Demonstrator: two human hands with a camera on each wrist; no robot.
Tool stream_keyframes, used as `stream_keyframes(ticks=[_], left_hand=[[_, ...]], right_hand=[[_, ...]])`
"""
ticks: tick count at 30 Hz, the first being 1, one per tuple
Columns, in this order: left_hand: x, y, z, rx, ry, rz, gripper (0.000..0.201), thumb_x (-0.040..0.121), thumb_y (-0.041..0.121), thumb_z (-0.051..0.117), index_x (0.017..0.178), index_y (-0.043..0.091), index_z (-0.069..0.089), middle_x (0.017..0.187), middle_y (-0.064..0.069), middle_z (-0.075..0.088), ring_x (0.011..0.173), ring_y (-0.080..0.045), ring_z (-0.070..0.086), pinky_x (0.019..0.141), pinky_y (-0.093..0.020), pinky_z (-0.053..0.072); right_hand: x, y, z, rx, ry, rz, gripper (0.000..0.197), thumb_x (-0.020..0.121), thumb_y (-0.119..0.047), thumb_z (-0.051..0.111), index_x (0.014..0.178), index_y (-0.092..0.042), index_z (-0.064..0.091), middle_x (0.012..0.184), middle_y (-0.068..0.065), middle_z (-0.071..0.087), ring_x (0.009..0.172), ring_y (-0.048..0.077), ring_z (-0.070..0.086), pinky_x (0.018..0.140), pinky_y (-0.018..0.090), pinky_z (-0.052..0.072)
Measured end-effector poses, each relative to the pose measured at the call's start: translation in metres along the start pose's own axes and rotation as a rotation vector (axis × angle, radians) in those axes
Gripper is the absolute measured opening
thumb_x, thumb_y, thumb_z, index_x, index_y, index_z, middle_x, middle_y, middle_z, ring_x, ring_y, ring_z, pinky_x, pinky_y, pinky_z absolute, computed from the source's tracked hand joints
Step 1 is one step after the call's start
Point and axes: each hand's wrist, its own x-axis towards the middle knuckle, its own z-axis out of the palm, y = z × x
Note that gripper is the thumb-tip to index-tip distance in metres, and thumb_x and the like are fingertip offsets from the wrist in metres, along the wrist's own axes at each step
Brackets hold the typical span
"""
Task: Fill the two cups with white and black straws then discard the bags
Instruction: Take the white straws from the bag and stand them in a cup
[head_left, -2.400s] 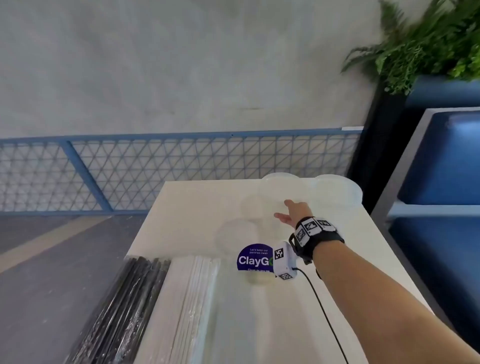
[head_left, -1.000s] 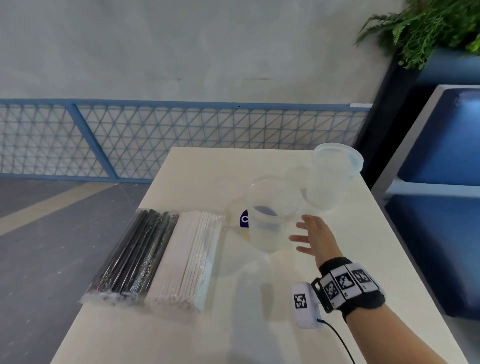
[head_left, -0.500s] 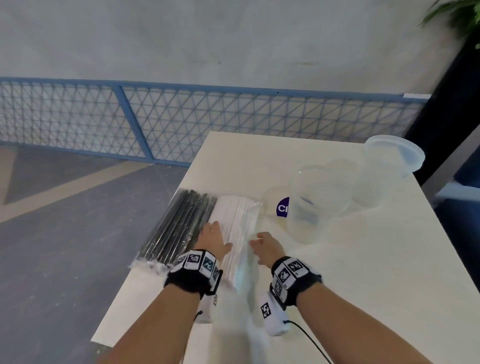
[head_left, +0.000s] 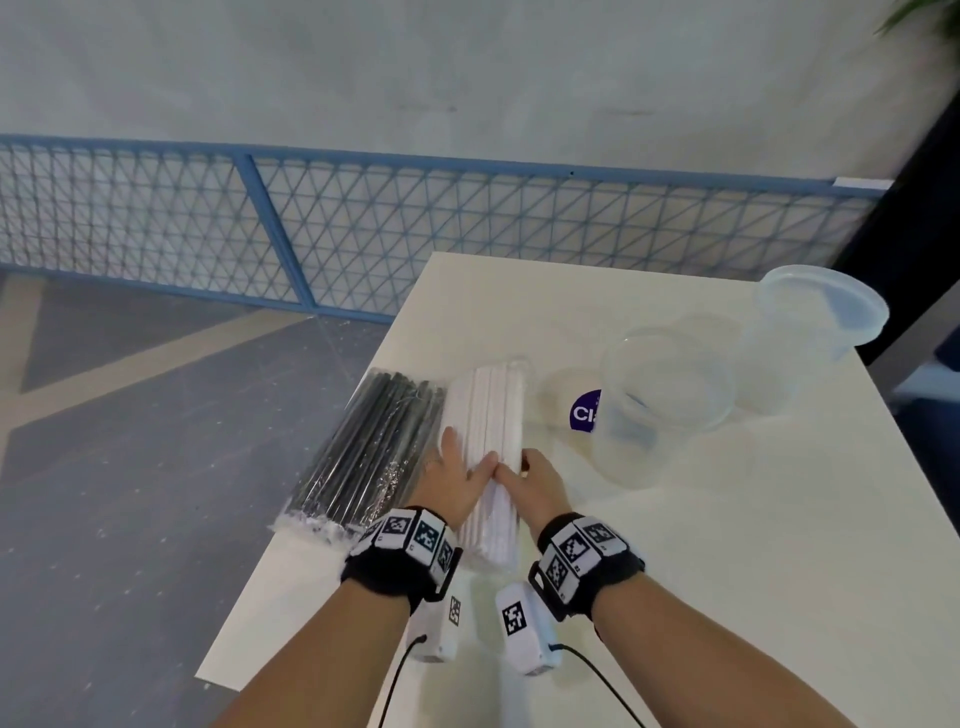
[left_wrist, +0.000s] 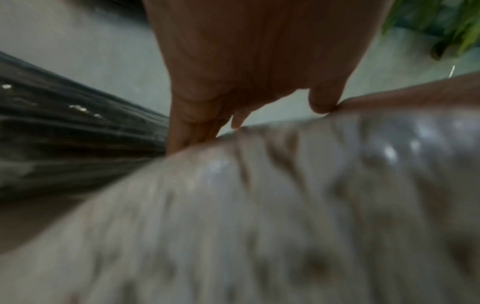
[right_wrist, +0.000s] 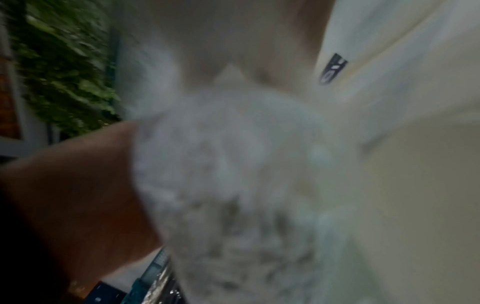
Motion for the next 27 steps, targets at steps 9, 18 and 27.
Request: stream_keyframes(ticks=[9, 18, 27], left_hand=[[-0.006, 0.066, -0.045, -0.601, -0.008, -0.069, 0.088, 0.075, 0.05, 0.066, 0.139, 0.021, 0.014, 0.129, 0.0, 0.046, 0.113, -0.024, 0.05, 0.091, -0.044, 0.047], [-0.012, 0.063, -0.036, -0.744, 0.046, -0.051, 0.035, 0.079, 0.007, 0.064, 0.108, 0.019, 0.051, 0.1, -0.006, 0.063, 0.092, -0.025, 0.063, 0.077, -0.041, 0.054], [-0.027, 0.042, -0.034, -0.787, -0.117, 0.047, 0.043, 0.074, -0.015, 0.061, 0.109, 0.01, 0.056, 0.095, -0.006, 0.068, 0.096, -0.029, 0.063, 0.071, -0.031, 0.055]], right_hand=[[-0.024, -0.021, -0.023, -0.151, 0.196, -0.525, 0.032, 0.075, -0.012, 0.07, 0.101, -0.006, 0.053, 0.097, 0.002, 0.052, 0.085, 0.013, 0.05, 0.071, 0.012, 0.04], [-0.042, -0.002, -0.044, -0.217, 0.016, -0.648, 0.037, 0.075, -0.017, 0.071, 0.109, -0.014, 0.055, 0.105, -0.009, 0.049, 0.094, 0.001, 0.049, 0.081, 0.005, 0.038], [-0.038, -0.003, -0.055, -0.106, -0.009, -0.41, 0.074, 0.087, -0.03, 0.062, 0.145, -0.019, 0.019, 0.139, -0.016, 0.023, 0.129, -0.001, 0.027, 0.108, 0.018, 0.025]])
